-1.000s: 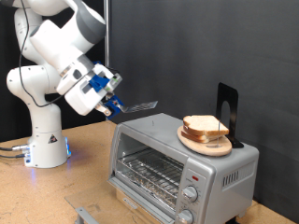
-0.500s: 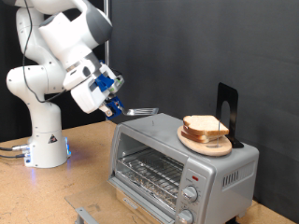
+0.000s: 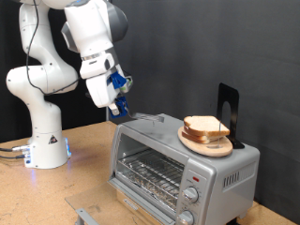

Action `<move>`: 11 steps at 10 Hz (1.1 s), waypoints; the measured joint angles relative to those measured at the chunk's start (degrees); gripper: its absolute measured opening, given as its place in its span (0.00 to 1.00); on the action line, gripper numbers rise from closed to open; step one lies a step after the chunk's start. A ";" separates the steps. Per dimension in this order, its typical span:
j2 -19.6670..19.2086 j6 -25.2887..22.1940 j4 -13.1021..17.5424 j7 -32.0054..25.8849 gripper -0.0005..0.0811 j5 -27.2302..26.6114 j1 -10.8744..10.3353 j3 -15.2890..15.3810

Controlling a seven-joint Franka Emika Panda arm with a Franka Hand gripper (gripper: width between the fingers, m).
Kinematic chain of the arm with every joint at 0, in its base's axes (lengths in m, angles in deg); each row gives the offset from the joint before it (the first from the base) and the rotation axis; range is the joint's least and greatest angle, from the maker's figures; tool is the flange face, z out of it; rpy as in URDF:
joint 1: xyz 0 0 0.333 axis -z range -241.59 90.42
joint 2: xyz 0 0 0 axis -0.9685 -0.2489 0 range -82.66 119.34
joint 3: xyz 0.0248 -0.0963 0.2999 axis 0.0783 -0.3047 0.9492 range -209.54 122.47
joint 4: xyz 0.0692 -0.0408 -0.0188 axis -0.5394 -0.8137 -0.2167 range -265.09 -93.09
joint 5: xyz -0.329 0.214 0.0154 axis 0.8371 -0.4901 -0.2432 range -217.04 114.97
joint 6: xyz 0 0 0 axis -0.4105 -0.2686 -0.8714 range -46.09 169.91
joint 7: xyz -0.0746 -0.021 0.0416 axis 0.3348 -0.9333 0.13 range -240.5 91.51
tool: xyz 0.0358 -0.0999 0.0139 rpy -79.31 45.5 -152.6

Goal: Make a piece of toast with the oven

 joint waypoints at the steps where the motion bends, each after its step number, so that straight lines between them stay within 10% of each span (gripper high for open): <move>1: -1.25 0.18 1.06 0.55 0.50 0.07 -0.01 0.51; 11: -5.20 2.63 4.60 5.20 0.50 0.05 -0.15 5.72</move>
